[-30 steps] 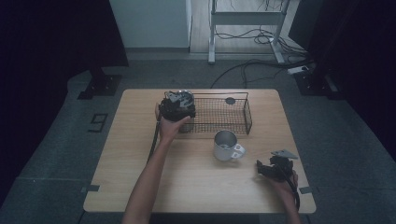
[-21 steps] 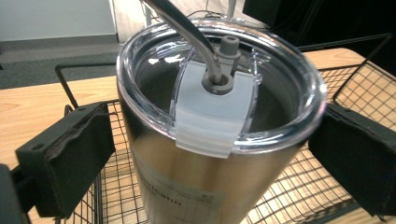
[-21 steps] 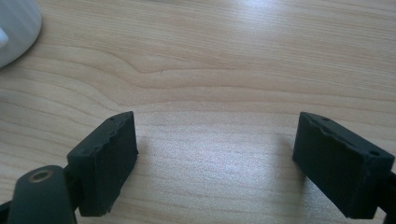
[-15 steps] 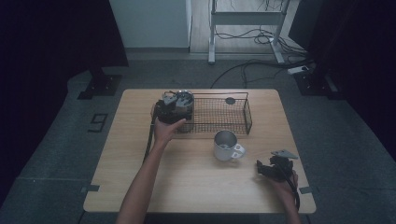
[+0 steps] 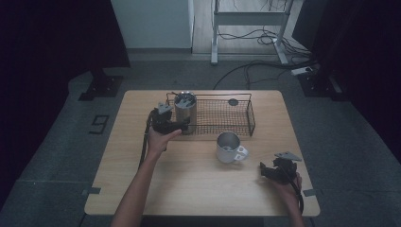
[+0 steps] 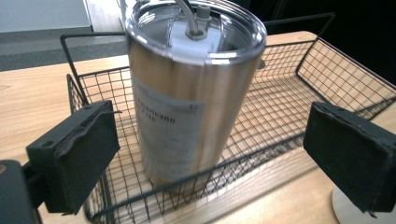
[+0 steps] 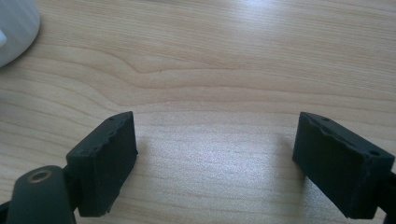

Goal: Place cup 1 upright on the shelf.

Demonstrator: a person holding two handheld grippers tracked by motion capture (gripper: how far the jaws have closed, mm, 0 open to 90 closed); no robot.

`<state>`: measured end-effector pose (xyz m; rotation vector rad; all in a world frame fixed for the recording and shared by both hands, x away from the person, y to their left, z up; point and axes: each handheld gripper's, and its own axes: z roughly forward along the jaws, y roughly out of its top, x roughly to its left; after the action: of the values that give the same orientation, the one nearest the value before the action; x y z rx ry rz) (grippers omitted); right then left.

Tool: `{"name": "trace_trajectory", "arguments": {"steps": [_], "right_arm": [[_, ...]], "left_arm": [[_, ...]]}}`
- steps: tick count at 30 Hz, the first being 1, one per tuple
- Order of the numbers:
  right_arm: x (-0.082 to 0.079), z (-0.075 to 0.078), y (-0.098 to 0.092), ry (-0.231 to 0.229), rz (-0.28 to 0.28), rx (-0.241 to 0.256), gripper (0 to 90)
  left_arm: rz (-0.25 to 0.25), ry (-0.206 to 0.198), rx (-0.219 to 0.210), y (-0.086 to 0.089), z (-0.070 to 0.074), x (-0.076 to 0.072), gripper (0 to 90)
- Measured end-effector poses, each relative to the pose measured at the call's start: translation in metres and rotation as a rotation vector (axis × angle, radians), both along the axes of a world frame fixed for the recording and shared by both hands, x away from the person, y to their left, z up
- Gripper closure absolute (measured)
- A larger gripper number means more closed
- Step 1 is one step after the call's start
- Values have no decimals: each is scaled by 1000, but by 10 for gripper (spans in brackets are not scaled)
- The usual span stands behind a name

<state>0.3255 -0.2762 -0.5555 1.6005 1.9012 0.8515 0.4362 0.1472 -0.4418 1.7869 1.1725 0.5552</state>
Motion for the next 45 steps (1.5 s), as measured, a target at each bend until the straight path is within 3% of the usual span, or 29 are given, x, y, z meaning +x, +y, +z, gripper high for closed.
{"name": "trace_trajectory", "arguments": {"steps": [13,22,32,38,40,45], "right_arm": [[0,0,0,-1,-3,-1,133],[0,0,0,-1,-12,-1,135],[0,0,0,-1,-12,1,135],[0,0,0,-1,-12,1,134],[0,0,0,0,-14,2,134],[0,0,0,-3,-13,-3,134]], "left_arm": [[-31,9,-4,16,-13,-37,39],[-37,58,-22,39,-35,-69,44],[-47,93,-3,58,-50,-101,64],[-55,111,-15,64,-61,-111,74],[-46,103,2,63,-62,-111,77],[-51,100,-2,60,-65,-115,96]]}}
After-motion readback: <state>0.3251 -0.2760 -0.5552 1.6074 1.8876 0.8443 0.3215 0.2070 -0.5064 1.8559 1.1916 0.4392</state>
